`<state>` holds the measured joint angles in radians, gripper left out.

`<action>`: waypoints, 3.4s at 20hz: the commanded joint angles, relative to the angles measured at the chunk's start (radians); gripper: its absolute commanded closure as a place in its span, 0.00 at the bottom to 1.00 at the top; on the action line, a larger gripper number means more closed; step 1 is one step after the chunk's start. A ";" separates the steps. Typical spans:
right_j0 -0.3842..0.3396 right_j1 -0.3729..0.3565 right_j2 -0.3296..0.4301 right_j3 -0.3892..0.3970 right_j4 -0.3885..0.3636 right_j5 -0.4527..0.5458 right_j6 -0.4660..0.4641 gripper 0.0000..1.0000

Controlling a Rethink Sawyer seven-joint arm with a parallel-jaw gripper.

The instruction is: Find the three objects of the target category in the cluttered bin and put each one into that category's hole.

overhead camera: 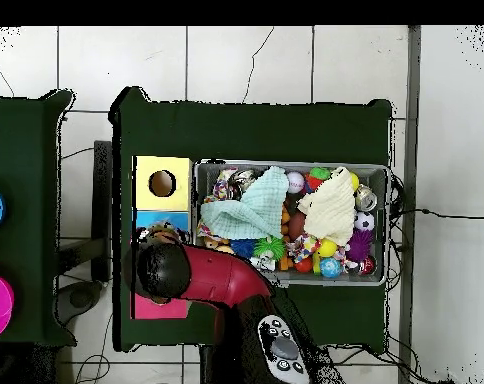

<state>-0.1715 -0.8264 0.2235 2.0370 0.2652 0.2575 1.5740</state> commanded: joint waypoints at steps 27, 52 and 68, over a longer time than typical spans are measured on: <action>-0.018 0.327 -0.020 -0.047 -0.109 -0.358 0.178 1.00; 0.013 0.313 -0.070 -0.045 -0.091 -0.212 0.115 1.00; -0.003 0.277 -0.072 -0.034 -0.125 -0.105 0.064 1.00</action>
<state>-0.1449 -0.6716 0.1948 1.8868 0.2041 -0.1304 1.5742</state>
